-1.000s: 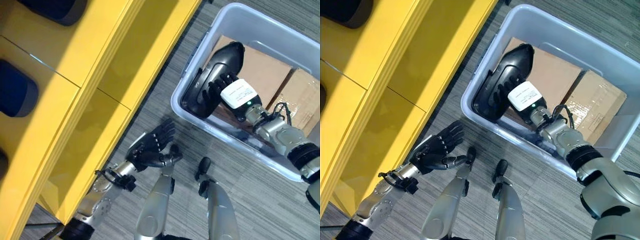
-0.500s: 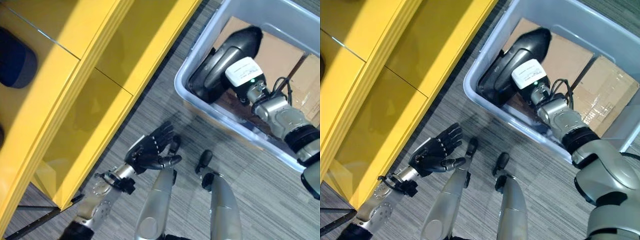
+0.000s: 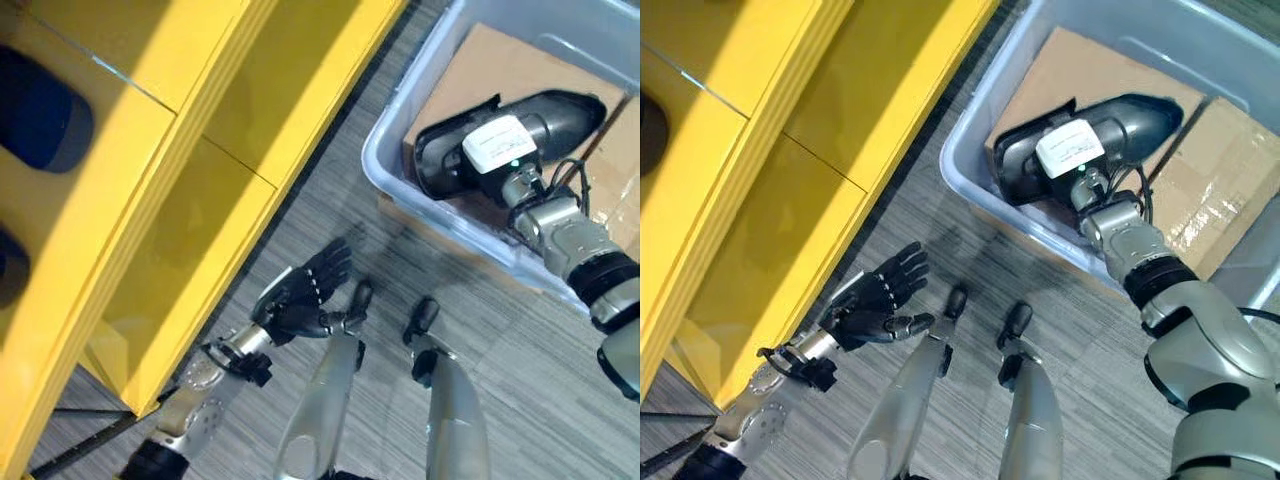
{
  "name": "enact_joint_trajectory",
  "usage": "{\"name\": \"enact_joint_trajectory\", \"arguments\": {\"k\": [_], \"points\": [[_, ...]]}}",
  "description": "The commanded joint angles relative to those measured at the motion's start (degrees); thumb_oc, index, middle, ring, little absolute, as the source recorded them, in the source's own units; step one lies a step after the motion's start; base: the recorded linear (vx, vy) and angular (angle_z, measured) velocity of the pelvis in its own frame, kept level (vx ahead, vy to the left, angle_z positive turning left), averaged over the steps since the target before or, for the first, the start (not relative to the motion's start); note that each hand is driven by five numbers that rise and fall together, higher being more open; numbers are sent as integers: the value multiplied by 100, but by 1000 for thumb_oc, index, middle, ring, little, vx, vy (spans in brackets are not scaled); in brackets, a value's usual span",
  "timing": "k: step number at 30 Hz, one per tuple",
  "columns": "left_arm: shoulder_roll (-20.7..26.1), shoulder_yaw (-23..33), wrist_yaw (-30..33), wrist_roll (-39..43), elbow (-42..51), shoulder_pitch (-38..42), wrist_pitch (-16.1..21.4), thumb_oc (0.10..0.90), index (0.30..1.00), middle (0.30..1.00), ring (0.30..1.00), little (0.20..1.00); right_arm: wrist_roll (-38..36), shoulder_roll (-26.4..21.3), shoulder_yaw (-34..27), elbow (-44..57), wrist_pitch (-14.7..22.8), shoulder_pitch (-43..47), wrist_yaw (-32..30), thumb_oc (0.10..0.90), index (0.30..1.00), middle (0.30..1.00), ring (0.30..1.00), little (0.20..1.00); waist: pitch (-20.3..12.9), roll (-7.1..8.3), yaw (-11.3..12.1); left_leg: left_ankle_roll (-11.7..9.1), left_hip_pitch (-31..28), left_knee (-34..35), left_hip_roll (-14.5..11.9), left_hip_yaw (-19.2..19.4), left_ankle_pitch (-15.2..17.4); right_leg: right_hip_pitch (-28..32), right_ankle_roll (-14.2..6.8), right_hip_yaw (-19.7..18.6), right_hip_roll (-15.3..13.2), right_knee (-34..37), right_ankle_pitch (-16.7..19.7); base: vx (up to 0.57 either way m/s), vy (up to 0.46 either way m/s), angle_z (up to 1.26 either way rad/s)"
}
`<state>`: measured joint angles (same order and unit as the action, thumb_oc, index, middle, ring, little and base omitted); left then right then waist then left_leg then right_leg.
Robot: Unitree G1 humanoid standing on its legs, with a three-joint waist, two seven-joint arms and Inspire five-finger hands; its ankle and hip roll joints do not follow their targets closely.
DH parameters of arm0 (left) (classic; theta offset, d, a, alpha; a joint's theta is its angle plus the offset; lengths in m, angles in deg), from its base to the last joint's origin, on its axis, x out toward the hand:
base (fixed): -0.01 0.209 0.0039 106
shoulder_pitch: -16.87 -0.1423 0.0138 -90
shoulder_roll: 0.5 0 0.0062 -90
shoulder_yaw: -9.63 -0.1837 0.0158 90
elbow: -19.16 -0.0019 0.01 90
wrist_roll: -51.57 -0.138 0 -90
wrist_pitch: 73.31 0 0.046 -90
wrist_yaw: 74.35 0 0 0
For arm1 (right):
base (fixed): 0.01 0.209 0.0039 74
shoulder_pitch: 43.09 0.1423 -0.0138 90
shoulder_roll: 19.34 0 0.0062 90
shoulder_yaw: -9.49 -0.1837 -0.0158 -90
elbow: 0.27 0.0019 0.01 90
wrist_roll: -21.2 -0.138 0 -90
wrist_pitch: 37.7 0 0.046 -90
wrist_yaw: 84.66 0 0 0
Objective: Move parts from the plastic box to the shelf.
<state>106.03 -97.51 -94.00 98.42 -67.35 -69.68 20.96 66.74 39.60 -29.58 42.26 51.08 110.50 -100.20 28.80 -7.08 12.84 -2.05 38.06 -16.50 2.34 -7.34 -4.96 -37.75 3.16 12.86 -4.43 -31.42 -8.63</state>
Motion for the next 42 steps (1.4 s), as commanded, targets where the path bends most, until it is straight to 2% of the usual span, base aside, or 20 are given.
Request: {"name": "enact_joint_trajectory", "arguments": {"k": [1, 3, 4, 10, 14, 19, 23, 25, 27, 30, 32, 33, 34, 36, 37, 40, 41, 42], "points": [[4, 64, -385, 111, 699, -41, 497, 900, 1000, 1000, 1000, 1000, 163, -421, 4, -47, -40, -8, -585, 400, 300, 300, 300, 300, 99, -69, 72, 152, -524, 1050, 28, 251, -538, 478, -218, 128, 371, 7, -73, -46, 23, 13], [18, 103, -418, 161, 708, -41, 519, 900, 1000, 1000, 1000, 1000, 225, -448, -54, 76, -59, -67, -735, 400, 300, 300, 300, 300, 99, -51, 25, 153, -680, 1148, 15, 283, -542, 622, -237, 78, 383, 183, -15, -52, 33, -10], [33, 180, -493, 244, 720, -18, 450, 900, 1000, 1000, 1000, 1000, 288, -472, -185, 261, -1, -158, -745, 400, 300, 300, 300, 300, 99, -18, -51, 153, -963, 1301, -9, 318, -539, 873, -279, -6, 394, 417, 65, -52, 47, -10], [82, 414, -701, 318, 854, -161, 370, 900, 1000, 1000, 1000, 1000, 321, -762, -581, 926, -2, -667, -884, 400, 300, 300, 300, 300, 70, 110, -234, 125, -1725, 1712, -95, 415, -560, 1695, -383, -215, 443, 1214, 354, -36, 38, -12], [96, 484, -756, 271, 915, -283, 369, 900, 1000, 1000, 1000, 1000, 319, -913, -822, 1229, -9, -996, -927, 400, 300, 300, 300, 300, -165, 223, -297, 108, -2030, 1901, -140, 451, -542, 2042, -431, -304, 447, 1595, 477, 22, 22, -7], [78, 661, -850, 221, 995, -598, 289, 900, 1000, 1000, 1000, 1000, 254, -1219, -1447, 2223, -66, -1627, -642, 400, 300, 300, 300, 300, -622, 436, -437, 75, -2482, 2121, -200, 545, -464, 2616, -528, -449, 397, 2209, 673, 53, 36, -15], [-4, 741, -825, 184, 1030, -760, 212, 900, 1000, 1000, 1000, 1000, 286, -1247, -1934, 2742, 0, -2170, -463, 400, 300, 300, 300, 300, -972, 561, -545, 59, -2753, 2150, -239, 623, -406, 2988, -587, -513, 319, 2517, 817, 97, 60, -8], [-11, 739, -823, 178, 1023, -778, 194, 900, 1000, 1000, 1000, 1000, 268, -1243, -2001, 2793, 18, -2250, -446, 400, 300, 300, 300, 300, -1032, 578, -555, 59, -2793, 2150, -241, 633, -397, 3046, -590, -522, 311, 2558, 833, 76, 39, -7], [-53, 746, -793, 103, 989, -825, 204, 900, 1000, 1000, 1000, 1000, 133, -1222, -2206, 2938, 68, -2492, -431, 400, 300, 300, 300, 300, -1228, 619, -612, 59, -2914, 2150, -247, 670, -365, 3205, -600, -534, 282, 2653, 873, 109, 57, -10], [-60, 766, -612, -190, 990, -846, 372, 900, 1000, 1000, 1000, 1000, -662, -1097, -2551, 3292, 81, -2826, 323, 400, 300, 300, 300, 300, -1447, 676, -697, 62, -3080, 2150, -264, 714, -298, 3387, -608, -560, 257, 2747, 895, 78, 40, -5], [-97, 858, -318, -632, 981, -903, 427, 900, 1000, 1000, 1000, 1000, -937, -1037, -2726, 3639, -21, -3105, 960, 400, 300, 300, 300, 300, -1562, 710, -771, 55, -3191, 2150, -282, 753, -281, 3491, -624, -586, 239, 2810, 933, 107, 54, -1], [-58, 913, 303, -1589, 966, -852, 669, 900, 1000, 1000, 1000, 1000, -1261, -1022, -2802, 3913, -76, -3251, 1409, 400, 300, 300, 300, 300, -1692, 758, -834, 57, -3324, 2150, -294, 777, -248, 3627, -634, -593, 213, 2920, 984, 137, 59, 3], [-32, 917, 550, -1941, 925, -816, 794, 900, 1000, 1000, 1000, 1000, -1472, -1014, -2835, 4012, -105, -3251, 1593, 400, 300, 300, 300, 300, -1750, 782, -862, 52, -3371, 2150, -305, 790, -236, 3661, -638, -594, 209, 2958, 1007, 145, 39, 2], [29, 923, 1229, -2981, 800, -699, 1297, 900, 1000, 1000, 1000, 1000, -1758, -993, -2935, 4211, -77, -3229, 2037, 400, 300, 300, 300, 300, -1877, 852, -932, 38, -3479, 2150, -319, 822, -185, 3757, -652, -624, 202, 3088, 1068, 93, 5, -5], [100, 1001, 1955, -3986, 813, -557, 1748, 900, 1000, 1000, 1000, 1000, -2054, -968, -3013, 4435, -64, -3226, 2397, 400, 300, 300, 300, 300, -1966, 911, -979, 27, -3546, 2150, -329, 842, -139, 3819, -673, -639, 187, 3161, 1098, 66, -4, -7], [264, 1097, 3040, -5578, 847, -218, 2215, 900, 1000, 1000, 1000, 1000, -2492, -928, -3107, 5006, -218, -3377, 2889, 400, 300, 300, 300, 300, -2099, 1019, -1096, 25, -3639, 2150, -356, 916, -60, 3887, -683, -690, 187, 3232, 1119, 32, -8, -4], [296, 1102, 3300, -5878, 860, -165, 2285, 900, 1000, 1000, 1000, 1000, -2585, -925, -3128, 5106, -239, -3412, 2967, 400, 300, 300, 300, 300, -2117, 1037, -1112, 23, -3657, 2150, -359, 931, -47, 3900, -686, -704, 187, 3249, 1126, 33, 10, -5], [460, 1089, 3971, -6718, 818, 52, 2429, 900, 1000, 1000, 1000, 1000, -2764, -912, -3128, 5375, -317, -3454, 3193, 400, 300, 300, 300, 300, -2198, 1078, -1192, 15, -3714, 2150, -381, 994, -1, 3941, -712, -765, 176, 3318, 1166, 30, 16, -8]]}}
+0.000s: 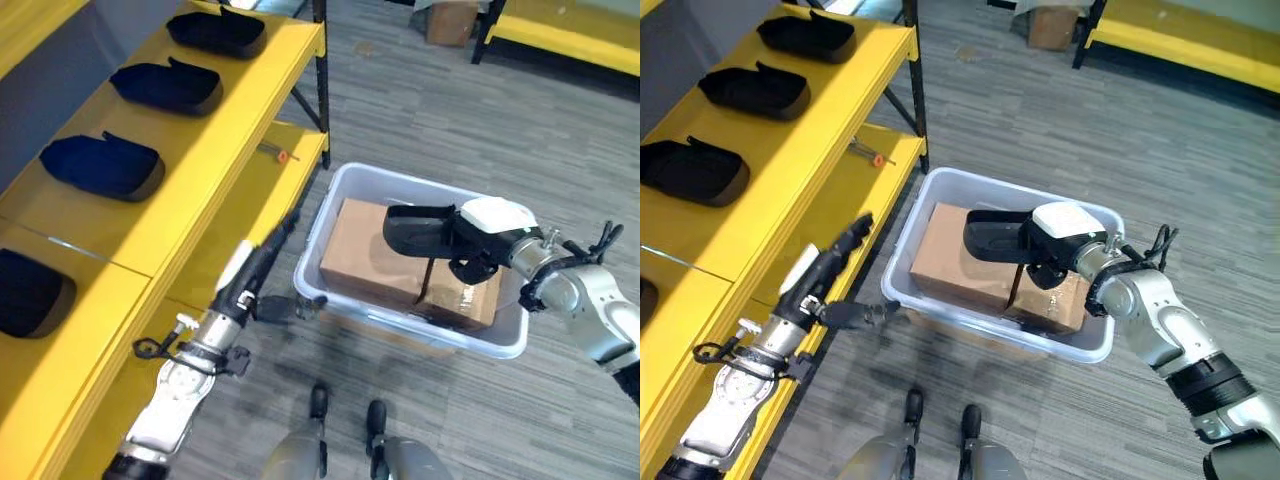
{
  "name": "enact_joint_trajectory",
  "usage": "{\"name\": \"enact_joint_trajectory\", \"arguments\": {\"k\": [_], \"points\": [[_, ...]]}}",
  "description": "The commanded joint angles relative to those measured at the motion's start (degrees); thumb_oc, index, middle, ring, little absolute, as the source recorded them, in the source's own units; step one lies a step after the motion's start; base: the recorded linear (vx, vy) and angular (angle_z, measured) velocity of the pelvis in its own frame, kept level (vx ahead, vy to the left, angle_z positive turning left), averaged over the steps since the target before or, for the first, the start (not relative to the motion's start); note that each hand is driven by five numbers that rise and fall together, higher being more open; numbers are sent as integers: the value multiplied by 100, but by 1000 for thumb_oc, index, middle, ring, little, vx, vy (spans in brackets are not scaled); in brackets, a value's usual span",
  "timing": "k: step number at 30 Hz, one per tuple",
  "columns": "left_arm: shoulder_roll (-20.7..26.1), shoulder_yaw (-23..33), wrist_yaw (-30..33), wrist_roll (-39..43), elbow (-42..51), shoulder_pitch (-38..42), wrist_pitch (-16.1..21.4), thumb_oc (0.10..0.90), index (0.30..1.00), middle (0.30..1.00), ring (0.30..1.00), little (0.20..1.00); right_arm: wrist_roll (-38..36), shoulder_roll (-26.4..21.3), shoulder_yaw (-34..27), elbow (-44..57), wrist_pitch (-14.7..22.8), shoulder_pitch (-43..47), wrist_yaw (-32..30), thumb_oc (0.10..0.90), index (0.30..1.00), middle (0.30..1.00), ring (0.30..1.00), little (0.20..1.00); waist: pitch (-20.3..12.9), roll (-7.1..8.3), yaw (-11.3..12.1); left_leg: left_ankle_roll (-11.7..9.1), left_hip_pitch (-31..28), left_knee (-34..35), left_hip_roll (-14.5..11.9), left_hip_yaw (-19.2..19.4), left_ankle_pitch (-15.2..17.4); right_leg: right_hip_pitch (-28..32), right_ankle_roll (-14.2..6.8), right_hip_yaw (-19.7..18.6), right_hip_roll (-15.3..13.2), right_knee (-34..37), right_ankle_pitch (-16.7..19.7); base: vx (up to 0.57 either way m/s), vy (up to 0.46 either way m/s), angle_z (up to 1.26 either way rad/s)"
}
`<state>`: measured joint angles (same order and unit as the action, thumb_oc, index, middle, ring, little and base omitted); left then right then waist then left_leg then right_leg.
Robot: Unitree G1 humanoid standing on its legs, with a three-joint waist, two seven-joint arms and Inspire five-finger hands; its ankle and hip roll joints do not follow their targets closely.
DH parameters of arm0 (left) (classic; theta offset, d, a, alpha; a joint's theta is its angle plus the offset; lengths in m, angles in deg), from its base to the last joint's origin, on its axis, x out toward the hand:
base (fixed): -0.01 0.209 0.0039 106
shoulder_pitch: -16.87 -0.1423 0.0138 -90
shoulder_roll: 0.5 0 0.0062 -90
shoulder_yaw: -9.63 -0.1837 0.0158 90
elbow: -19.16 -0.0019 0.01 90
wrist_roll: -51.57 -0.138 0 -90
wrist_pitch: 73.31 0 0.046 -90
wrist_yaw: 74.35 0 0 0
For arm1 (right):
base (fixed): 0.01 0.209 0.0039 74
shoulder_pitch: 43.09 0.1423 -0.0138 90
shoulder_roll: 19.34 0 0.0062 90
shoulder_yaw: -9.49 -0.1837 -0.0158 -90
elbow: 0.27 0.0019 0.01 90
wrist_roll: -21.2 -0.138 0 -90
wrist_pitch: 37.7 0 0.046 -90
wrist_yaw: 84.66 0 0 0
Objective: Move parts from the plastic box to the shelf.
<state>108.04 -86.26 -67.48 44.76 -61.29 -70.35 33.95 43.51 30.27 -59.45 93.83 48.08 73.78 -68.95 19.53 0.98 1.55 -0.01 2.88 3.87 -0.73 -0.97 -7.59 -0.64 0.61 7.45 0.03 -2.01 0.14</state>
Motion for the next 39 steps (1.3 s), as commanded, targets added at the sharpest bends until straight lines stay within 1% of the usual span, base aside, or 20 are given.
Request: {"name": "enact_joint_trajectory", "arguments": {"k": [1, 2, 3, 5, 6, 8, 10, 12, 14, 15, 16, 17, 19, 22, 27, 29, 31, 34, 37, 39], "points": [[331, -50, 1579, -1696, 205, 205, 1204, 900, 1000, 1000, 1000, 1000, -505, 16, -115, 282, -2, 225, 124, 400, 300, 300, 300, 300, -1302, 285, -96, -190, -218, 113, -83, 377, 278, 243, -465, -248, -274, 394, 302, 51, 29, -11], [471, -152, 1909, -2012, 118, 417, 1179, 900, 1000, 1000, 1000, 1000, -427, 21, -48, 446, -25, 300, 282, 400, 300, 300, 300, 300, -1356, 309, -154, -199, -265, 113, -92, 435, 312, 281, -493, -298, -285, 462, 351, 29, 20, -7], [471, -159, 1920, -2020, 107, 425, 1182, 900, 1000, 1000, 1000, 1000, -426, 21, -51, 448, -27, 299, 285, 400, 300, 300, 300, 300, -1353, 310, -151, -199, -268, 113, -92, 436, 313, 286, -494, -300, -285, 467, 353, 31, 32, -6], [762, -467, 2479, -2882, -63, 816, 1161, 900, 1000, 1000, 1000, 1000, 147, -79, 150, 539, 179, 577, 304, 400, 300, 300, 300, 300, -1451, 331, -243, -204, -364, 113, -130, 523, 374, 337, -535, -351, -313, 534, 407, 17, 36, -8], [829, -581, 2582, -3058, -129, 921, 1154, 900, 1000, 1000, 1000, 1000, 240, -89, 214, 495, 255, 697, 336, 400, 300, 300, 300, 300, -1456, 335, -251, -206, -386, 113, -139, 538, 392, 348, -538, -363, -317, 541, 410, 17, 28, -8], [982, -886, 2883, -3238, -308, 1063, 1152, 900, 1000, 1000, 1000, 1000, 97, -211, 423, 616, 308, 1025, 528, 400, 300, 300, 300, 300, -1516, 351, -316, -217, -440, 113, -161, 613, 412, 370, -570, -408, -316, 559, 442, 19, 23, -8], [1061, -1063, 2992, -3195, -387, 1160, 1150, 900, 1000, 1000, 1000, 1000, 66, -305, 567, 819, 383, 1218, 710, 400, 300, 300, 300, 300, -1535, 342, -361, -208, -459, 113, -176, 670, 379, 350, -563, -436, -306, 515, 465, -6, 43, -27], [1074, -1136, 3017, -3303, -435, 1183, 1272, 900, 1000, 1000, 1000, 1000, -102, -321, 655, 951, 429, 1305, 827, 400, 300, 300, 300, 300, -1559, 337, -386, -203, -516, 113, -185, 703, 436, 384, -563, -449, -304, 499, 416, 37, 48, -20], [1023, -1256, 2997, -3439, -486, 1250, 1389, 900, 1000, 1000, 1000, 1000, 9, -333, 753, 1169, 406, 1440, 875, 400, 300, 300, 300, 300, -1563, 330, -417, -193, -569, 113, -184, 740, 472, 421, -555, -462, -296, 476, 384, 42, 38, -11], [1045, -1320, 3046, -3693, -466, 1281, 1459, 900, 1000, 1000, 1000, 1000, 26, -350, 814, 1214, 407, 1535, 883, 400, 300, 300, 300, 300, -1569, 323, -421, -186, -598, 113, -184, 746, 482, 436, -564, -471, -300, 471, 381, 27, 36, -14], [1127, -1456, 3145, -4198, -453, 1347, 1530, 900, 1000, 1000, 1000, 1000, -17, -349, 922, 1233, 410, 1676, 917, 400, 300, 300, 300, 300, -1584, 310, -434, -184, -625, 113, -187, 758, 492, 451, -571, -477, -305, 462, 373, 25, 34, -12], [1169, -1522, 3198, -4319, -472, 1385, 1526, 900, 1000, 1000, 1000, 1000, -31, -339, 967, 1224, 403, 1741, 927, 400, 300, 300, 300, 300, -1589, 307, -441, -185, -633, 113, -188, 765, 495, 455, -572, -481, -305, 458, 369, 21, 29, -7], [1406, -1901, 3252, -4259, -535, 1622, 1525, 900, 1000, 1000, 1000, 1000, -31, -316, 1273, 1175, 377, 2144, 937, 400, 300, 300, 300, 300, -1634, 283, -468, -191, -675, 113, -196, 797, 506, 479, -576, -501, -311, 449, 353, 42, 43, 0], [1524, -2112, 3073, -4090, -553, 1732, 1475, 900, 1000, 1000, 1000, 1000, 50, -264, 1441, 1117, 430, 2403, 935, 400, 300, 300, 300, 300, -1671, 233, -485, -183, -703, 113, -195, 824, 519, 518, -598, -516, -324, 466, 348, 44, 44, -4], [1640, -2173, 2823, -3981, -612, 1662, 1343, 900, 1000, 1000, 1000, 1000, 45, -262, 1477, 1175, 284, 2616, 972, 400, 300, 300, 300, 300, -1690, 192, -482, -175, -732, 113, -197, 845, 525, 527, -606, -529, -338, 442, 330, 27, 33, -8], [1758, -2107, 2800, -4059, -668, 1512, 1190, 900, 1000, 1000, 1000, 1000, 76, -322, 1447, 1225, 210, 2647, 931, 400, 300, 300, 300, 300, -1706, 179, -471, -174, -725, 113, -190, 849, 524, 522, -610, -533, -340, 454, 333, 16, 16, -1], [1893, -2089, 3026, -4271, -770, 1371, 1142, 900, 1000, 1000, 1000, 1000, 126, -419, 1430, 1230, 165, 2690, 797, 400, 300, 300, 300, 300, -1693, 172, -470, -161, -719, 113, -192, 868, 490, 496, -606, -533, -345, 429, 356, 14, 15, -1], [1946, -1969, 3211, -4404, -885, 1225, 1174, 900, 1000, 1000, 1000, 1000, -297, -547, 1205, 1492, 130, 2538, 821, 400, 300, 300, 300, 300, -1699, 150, -501, -161, -730, 113, -194, 875, 548, 500, -619, -539, -352, 434, 316, 38, 28, -2], [1946, -1960, 3281, -4647, -908, 1188, 1237, 900, 1000, 1000, 1000, 1000, -338, -540, 1004, 1696, 125, 2380, 899, 400, 300, 300, 300, 300, -1692, 154, -531, -153, -738, 113, -194, 883, 564, 495, -619, -560, -350, 437, 320, 0, 0, 0], [1957, -2002, 3329, -4673, -910, 1163, 1169, 900, 1000, 1000, 1000, 1000, -293, -515, 966, 1732, 45, 2366, 925, 400, 300, 300, 300, 300, -1697, 161, -535, -158, -754, 113, -193, 884, 575, 508, -620, -576, -349, 446, 318, 16, 9, 0]]}}
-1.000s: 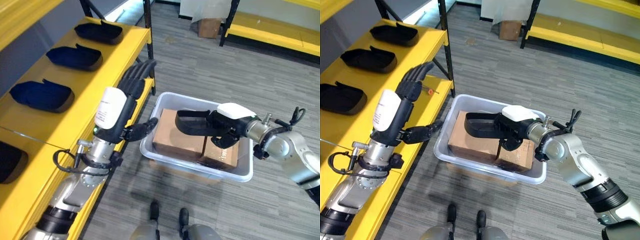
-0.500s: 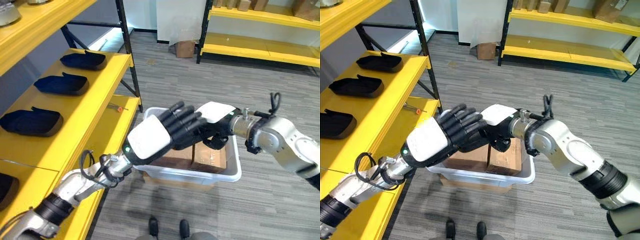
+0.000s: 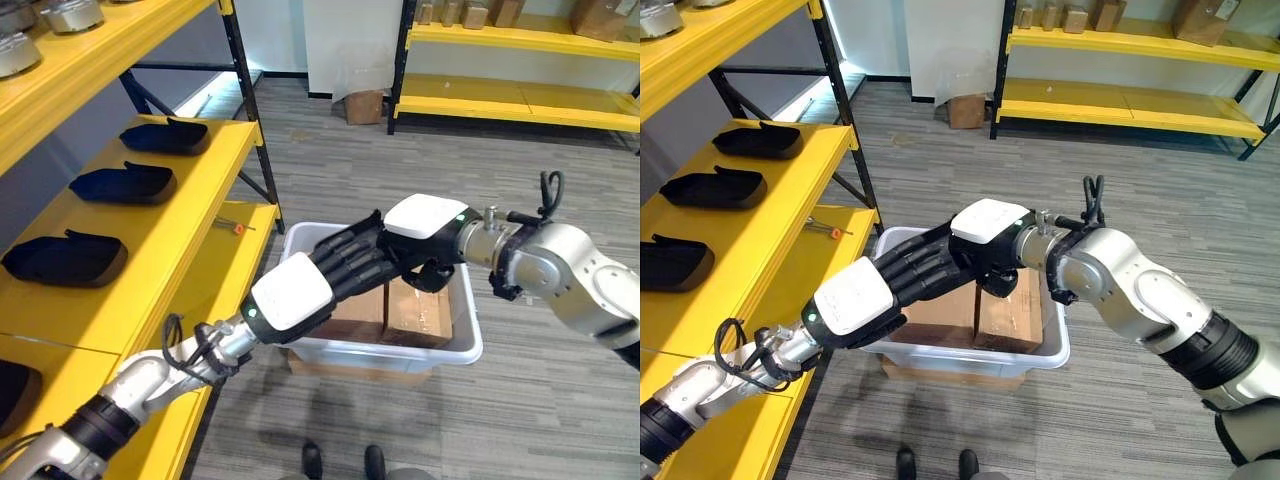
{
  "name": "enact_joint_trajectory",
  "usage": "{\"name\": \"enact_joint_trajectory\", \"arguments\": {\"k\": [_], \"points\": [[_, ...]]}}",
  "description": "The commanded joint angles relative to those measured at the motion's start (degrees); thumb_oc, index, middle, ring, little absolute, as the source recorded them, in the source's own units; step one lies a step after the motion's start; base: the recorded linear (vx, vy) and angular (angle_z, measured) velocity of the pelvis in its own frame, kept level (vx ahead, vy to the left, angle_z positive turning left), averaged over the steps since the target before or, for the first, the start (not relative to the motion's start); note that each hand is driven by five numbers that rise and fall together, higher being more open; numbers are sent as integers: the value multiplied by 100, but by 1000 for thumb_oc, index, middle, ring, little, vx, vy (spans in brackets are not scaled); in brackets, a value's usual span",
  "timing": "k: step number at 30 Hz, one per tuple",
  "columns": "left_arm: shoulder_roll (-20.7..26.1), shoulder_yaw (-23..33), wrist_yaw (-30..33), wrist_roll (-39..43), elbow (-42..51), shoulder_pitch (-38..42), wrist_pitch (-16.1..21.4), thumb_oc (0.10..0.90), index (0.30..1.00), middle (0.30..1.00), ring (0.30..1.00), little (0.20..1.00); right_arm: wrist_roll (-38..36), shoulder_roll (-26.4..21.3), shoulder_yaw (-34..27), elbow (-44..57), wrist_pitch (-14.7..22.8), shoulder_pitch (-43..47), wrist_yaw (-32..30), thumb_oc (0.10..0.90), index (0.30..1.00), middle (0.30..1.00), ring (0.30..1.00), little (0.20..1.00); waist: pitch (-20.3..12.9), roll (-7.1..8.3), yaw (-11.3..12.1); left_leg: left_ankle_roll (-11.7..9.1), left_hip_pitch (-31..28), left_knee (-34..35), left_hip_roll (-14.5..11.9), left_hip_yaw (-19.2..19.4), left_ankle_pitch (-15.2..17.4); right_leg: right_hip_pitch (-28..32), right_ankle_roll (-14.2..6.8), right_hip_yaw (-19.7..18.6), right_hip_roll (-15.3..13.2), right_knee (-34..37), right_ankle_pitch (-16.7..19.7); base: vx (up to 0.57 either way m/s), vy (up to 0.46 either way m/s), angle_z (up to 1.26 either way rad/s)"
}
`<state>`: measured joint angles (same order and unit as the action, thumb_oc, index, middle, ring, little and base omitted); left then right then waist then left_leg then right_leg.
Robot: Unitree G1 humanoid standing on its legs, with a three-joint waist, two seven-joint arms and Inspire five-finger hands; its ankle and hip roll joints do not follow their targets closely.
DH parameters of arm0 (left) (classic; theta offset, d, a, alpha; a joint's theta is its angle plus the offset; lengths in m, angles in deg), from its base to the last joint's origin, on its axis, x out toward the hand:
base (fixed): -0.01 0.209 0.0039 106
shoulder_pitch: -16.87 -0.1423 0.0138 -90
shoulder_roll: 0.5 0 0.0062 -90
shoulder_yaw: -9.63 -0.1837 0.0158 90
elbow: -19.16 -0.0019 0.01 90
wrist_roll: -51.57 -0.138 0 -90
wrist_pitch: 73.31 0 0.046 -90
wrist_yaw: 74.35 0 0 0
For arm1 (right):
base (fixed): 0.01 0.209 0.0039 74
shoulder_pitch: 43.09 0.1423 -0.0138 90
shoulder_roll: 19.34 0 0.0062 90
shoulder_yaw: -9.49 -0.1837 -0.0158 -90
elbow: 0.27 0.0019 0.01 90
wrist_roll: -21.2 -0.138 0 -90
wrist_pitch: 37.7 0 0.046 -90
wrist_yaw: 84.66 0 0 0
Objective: Move parts from the plastic box to the shelf.
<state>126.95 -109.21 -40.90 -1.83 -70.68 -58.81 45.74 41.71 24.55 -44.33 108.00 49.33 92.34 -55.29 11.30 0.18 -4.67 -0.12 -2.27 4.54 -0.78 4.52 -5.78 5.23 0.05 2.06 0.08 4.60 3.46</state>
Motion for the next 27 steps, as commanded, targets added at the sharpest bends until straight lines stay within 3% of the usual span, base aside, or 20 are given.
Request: {"name": "enact_joint_trajectory", "arguments": {"k": [1, 8, 11, 16, 22, 27], "points": [[62, 290, 709, -32, 19, -10, -66, 900, 1000, 1000, 1000, 1000, -84, 87, -513, 292, -160, 542, -418, 400, 300, 300, 300, 300, -879, 242, 94, -152, -245, 46, -190, 339, 395, -72, -569, -41, -357, -206, -14, 0, 0, 0], [433, 766, 1213, -284, -150, -277, -471, 900, 1000, 1000, 1000, 1000, -101, -44, -392, -113, -302, 549, -246, 400, 300, 300, 300, 300, -891, 250, 179, -158, -234, 46, -188, 344, 377, -78, -598, -3, -393, -191, 13, 0, 0, 0], [645, 1075, 1512, -283, -387, -404, -549, 900, 1000, 1000, 1000, 1000, -652, -89, -287, -308, -247, 628, -158, 400, 300, 300, 300, 300, -899, 284, 231, -156, -230, 46, -176, 338, 375, -80, -612, 25, -408, -175, 30, 0, 0, 0], [535, 1341, 1887, -578, -689, -501, -447, 900, 1000, 1000, 1000, 1000, -717, -122, -349, 172, -3, 576, 15, 400, 300, 300, 300, 300, -921, 288, 179, -165, -232, 46, -183, 357, 374, -104, -603, 12, -399, -172, 56, 0, 0, 0], [385, 1432, 2114, -685, -728, -430, -620, 900, 1000, 1000, 1000, 1000, -528, -156, -475, 598, 105, 276, 280, 400, 300, 300, 300, 300, -951, 299, 142, -162, -215, 46, -185, 365, 384, -138, -587, -21, -381, -188, 52, 0, 0, 0], [338, 1345, 2083, -551, -823, -268, -506, 900, 1000, 1000, 1000, 1000, -685, -127, -353, 554, 92, 382, 85, 400, 300, 300, 300, 300, -954, 325, 136, -161, -195, 46, -195, 359, 369, -167, -570, -28, -362, -244, 26, 0, 0, 0]]}}
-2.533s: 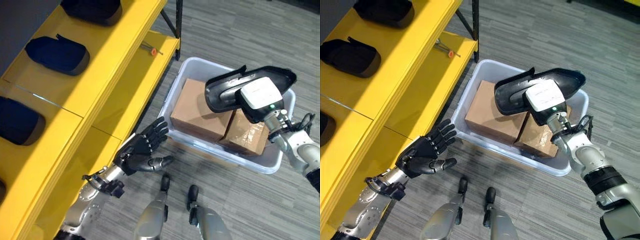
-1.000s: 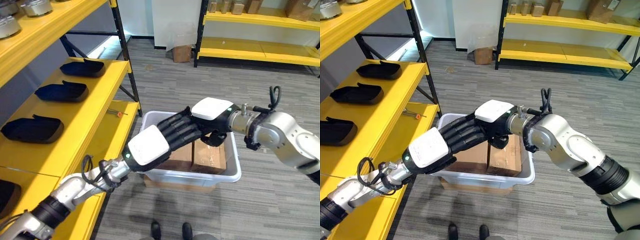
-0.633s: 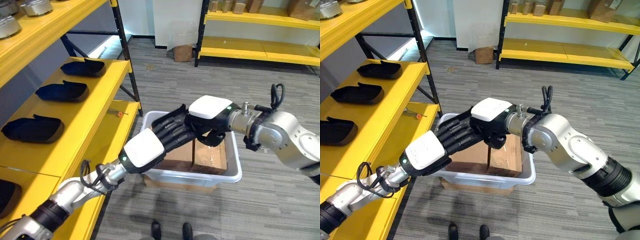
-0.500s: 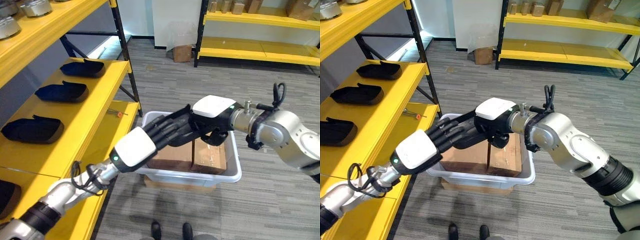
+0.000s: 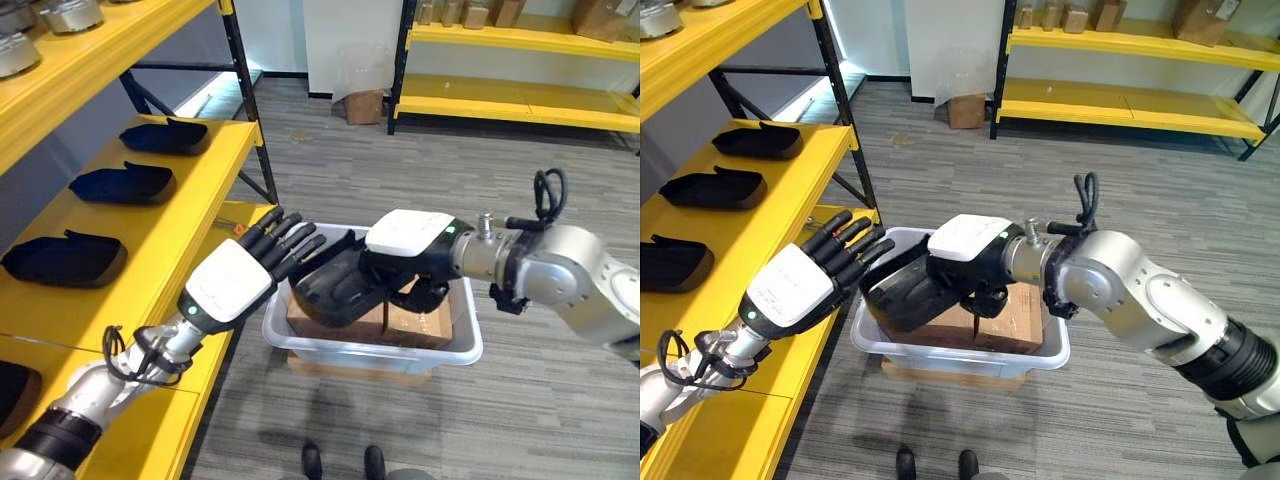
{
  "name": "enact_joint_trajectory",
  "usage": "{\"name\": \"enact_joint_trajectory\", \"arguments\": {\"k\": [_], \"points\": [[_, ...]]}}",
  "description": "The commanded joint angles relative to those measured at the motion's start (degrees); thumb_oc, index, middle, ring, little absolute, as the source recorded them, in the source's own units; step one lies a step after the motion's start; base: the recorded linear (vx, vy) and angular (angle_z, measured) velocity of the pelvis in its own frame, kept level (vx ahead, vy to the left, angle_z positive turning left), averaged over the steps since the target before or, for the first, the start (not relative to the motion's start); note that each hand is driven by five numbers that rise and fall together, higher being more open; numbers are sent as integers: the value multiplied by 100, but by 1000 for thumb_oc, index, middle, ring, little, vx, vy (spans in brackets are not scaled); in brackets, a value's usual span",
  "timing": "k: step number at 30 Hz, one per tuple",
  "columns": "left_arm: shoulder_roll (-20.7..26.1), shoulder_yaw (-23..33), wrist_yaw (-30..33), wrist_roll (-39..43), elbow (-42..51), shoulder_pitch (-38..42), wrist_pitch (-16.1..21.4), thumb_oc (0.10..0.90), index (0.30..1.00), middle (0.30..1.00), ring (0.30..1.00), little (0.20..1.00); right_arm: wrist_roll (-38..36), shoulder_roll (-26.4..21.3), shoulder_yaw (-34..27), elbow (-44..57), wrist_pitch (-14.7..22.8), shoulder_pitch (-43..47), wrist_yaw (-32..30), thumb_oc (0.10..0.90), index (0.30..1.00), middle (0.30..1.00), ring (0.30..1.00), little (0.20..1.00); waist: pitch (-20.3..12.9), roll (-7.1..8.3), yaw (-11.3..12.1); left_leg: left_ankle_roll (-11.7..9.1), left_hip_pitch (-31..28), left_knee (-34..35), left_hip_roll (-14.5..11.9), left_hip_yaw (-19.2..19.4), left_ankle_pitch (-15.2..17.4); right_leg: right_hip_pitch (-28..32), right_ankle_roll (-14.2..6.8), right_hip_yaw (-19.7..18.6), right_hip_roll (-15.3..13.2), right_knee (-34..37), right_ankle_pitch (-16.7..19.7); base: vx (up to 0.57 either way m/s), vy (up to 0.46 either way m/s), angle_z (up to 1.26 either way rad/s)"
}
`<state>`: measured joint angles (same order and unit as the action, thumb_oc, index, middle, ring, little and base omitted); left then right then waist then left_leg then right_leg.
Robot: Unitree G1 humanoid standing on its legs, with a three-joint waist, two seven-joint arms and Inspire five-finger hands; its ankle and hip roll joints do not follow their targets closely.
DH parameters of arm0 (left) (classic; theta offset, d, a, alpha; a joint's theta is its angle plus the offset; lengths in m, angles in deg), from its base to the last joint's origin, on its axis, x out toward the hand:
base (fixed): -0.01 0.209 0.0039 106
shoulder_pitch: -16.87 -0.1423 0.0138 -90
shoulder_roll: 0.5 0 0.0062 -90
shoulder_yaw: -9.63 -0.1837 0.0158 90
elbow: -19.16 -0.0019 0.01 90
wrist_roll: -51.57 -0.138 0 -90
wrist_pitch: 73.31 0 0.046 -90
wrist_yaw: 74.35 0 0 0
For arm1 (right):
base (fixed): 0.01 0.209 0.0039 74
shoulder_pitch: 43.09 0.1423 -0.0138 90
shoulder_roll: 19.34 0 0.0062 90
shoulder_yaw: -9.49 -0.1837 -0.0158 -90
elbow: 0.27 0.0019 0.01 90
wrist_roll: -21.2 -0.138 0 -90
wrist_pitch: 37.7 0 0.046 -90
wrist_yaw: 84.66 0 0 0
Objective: Move parts from the plastic box to the shelf.
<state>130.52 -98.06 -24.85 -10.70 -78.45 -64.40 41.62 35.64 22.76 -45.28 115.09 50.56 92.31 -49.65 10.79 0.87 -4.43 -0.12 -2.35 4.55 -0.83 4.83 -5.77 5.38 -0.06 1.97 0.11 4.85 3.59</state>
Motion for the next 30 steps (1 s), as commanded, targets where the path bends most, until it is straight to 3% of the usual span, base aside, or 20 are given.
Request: {"name": "enact_joint_trajectory", "arguments": {"k": [1, 9, 18, 30], "points": [[-58, 183, 451, 410, -54, 336, 43, 900, 1000, 1000, 1000, 1000, -171, 42, -227, -168, 0, 451, -545, 400, 300, 300, 300, 300, -906, 266, 117, -165, -185, 45, -192, 322, 364, -175, -553, -12, -358, -267, 8, 1, -37, -5], [-406, -85, -391, 979, 188, 379, 262, 900, 1000, 1000, 1000, 1000, -50, 328, -389, -166, 32, 370, -842, 400, 300, 300, 300, 300, -908, 243, 109, -180, -196, 45, -216, 292, 362, -162, -549, -66, -329, -221, 26, 4, -10, -1], [-652, -322, -717, 1152, 210, 317, 365, 900, 1000, 1000, 1000, 1000, 304, 541, -568, -449, -179, 322, -1118, 400, 300, 300, 300, 300, -859, 218, 143, -173, -166, 45, -247, 245, 308, -201, -505, -78, -294, -278, 7, 0, 0, 0], [-752, -527, -855, 1231, 346, 323, 431, 900, 1000, 1000, 1000, 1000, 508, 675, -661, -466, -42, 131, -1062, 400, 300, 300, 300, 300, -827, 185, 104, -157, -186, 45, -245, 241, 328, -217, -514, -119, -300, -274, 19, 0, 0, 0]]}}
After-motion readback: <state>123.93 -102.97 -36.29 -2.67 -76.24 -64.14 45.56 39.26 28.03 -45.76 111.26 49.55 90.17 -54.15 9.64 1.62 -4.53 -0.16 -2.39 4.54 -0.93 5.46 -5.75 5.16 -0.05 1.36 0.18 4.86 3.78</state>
